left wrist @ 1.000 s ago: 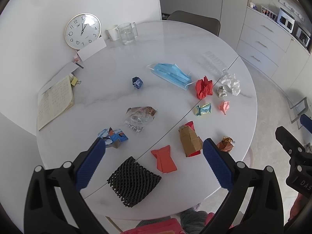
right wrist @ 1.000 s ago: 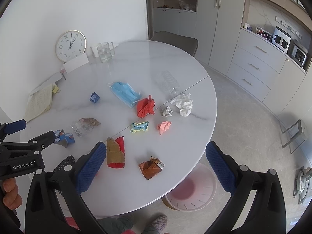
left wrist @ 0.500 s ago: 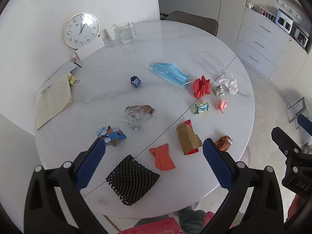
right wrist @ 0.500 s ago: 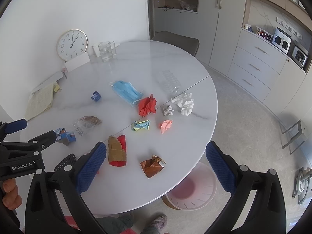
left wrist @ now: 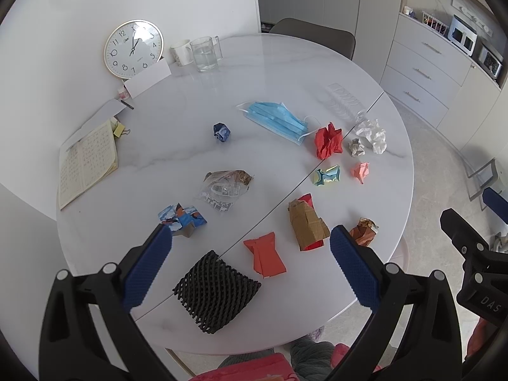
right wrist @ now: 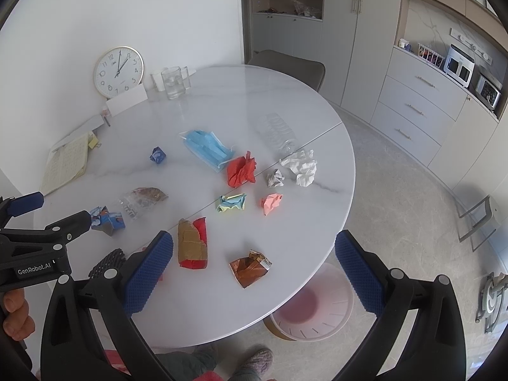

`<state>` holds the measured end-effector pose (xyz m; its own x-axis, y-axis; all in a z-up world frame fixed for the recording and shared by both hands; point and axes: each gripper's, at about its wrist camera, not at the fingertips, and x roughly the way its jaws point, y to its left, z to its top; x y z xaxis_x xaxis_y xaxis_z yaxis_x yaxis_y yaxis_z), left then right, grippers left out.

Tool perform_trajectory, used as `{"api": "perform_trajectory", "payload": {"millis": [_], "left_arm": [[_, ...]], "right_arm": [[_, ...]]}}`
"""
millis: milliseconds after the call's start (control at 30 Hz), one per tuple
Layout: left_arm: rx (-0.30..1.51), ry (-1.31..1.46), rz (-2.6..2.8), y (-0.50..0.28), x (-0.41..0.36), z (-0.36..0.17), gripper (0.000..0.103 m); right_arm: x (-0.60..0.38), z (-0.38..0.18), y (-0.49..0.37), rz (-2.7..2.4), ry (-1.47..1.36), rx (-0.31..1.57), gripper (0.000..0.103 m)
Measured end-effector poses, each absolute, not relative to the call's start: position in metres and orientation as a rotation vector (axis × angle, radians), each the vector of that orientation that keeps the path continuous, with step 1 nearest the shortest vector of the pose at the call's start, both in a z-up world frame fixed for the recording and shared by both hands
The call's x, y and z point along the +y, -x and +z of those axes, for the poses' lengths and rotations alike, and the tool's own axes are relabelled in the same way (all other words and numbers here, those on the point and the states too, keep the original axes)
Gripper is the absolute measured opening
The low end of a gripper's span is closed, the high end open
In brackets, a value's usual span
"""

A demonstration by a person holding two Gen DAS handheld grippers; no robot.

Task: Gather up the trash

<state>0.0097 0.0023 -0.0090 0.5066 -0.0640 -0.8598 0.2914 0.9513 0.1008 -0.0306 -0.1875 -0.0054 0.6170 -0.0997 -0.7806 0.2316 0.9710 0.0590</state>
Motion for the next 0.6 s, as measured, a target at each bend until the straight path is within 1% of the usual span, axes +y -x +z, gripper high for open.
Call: {"api": "perform_trajectory", "payload": {"millis": [600], "left_arm": [[1.033,-0.245,-0.231,-0.0119,0.0099,-0.0130,0.095]], "right_arm": [[-0.1816,-0.0071,0.0286,-0.192,-0.171,0.904,0.101]]}}
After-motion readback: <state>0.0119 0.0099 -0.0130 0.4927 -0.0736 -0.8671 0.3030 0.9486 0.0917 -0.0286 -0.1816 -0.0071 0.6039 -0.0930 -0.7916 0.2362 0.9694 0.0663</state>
